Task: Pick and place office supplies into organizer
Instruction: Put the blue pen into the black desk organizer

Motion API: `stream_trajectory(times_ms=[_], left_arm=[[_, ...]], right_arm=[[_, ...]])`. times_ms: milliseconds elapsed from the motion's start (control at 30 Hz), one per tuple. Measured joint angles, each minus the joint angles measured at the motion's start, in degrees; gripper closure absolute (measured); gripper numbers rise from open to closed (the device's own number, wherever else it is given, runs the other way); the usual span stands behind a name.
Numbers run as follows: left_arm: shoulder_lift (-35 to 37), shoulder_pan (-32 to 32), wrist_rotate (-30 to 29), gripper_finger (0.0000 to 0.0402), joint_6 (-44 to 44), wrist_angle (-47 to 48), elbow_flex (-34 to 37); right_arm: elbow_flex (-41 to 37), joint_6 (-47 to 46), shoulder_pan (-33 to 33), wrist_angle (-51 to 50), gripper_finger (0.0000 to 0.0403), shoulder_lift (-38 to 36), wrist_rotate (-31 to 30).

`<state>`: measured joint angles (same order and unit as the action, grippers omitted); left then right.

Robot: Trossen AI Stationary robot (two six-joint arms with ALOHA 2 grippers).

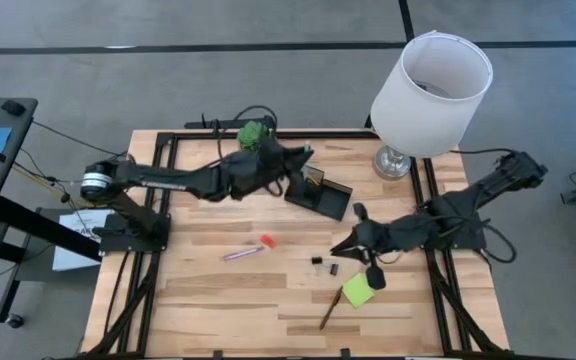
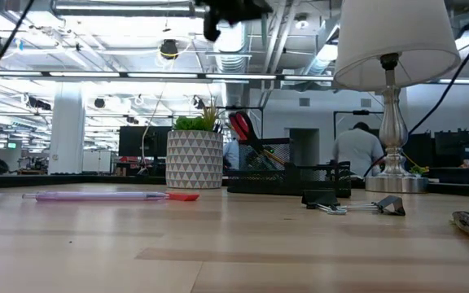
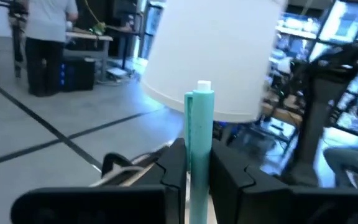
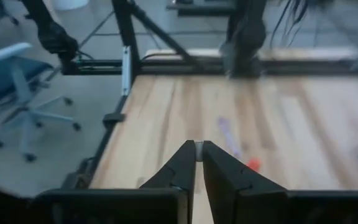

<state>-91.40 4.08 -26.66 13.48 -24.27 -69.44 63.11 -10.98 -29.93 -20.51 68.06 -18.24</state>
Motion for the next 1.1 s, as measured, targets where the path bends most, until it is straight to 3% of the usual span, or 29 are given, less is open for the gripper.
stream_trajectory(times_ms=[267, 467, 700, 833, 967, 1100], left_arm=[[-11.6, 7.2, 4.4, 0.0373, 1.1, -11.6, 0.1], [-20.4, 11.5, 10.0, 0.0373, 3.7, -22.6, -0.4], [-21.1, 12.0, 9.1, 0.0373, 2.3, -13.1, -0.5], [-21.0, 11.4, 11.5, 0.0373, 2.7, -11.9, -0.5], [-21.1, 10.3, 7.8, 0.0373, 1.1, -7.3, -0.5], [-21.1, 10.2, 6.8, 0.0340, 1.0, -3.6, -0.6]], right_arm=[[0.0, 3.9, 0.1, -2.1, 0.0386, -2.7, -6.3], [-0.1, -3.1, 4.3, -13.9, 0.0384, -4.2, -7.7], [-0.1, -6.6, 9.2, -20.5, 0.0385, -6.4, -7.4], [-0.1, -6.5, 11.3, -21.4, 0.0381, -7.6, -7.4], [-0.1, -6.5, 12.8, -21.7, 0.0383, -8.3, -7.4], [-0.1, -6.5, 13.2, -21.9, 0.0386, -8.2, -7.3]])
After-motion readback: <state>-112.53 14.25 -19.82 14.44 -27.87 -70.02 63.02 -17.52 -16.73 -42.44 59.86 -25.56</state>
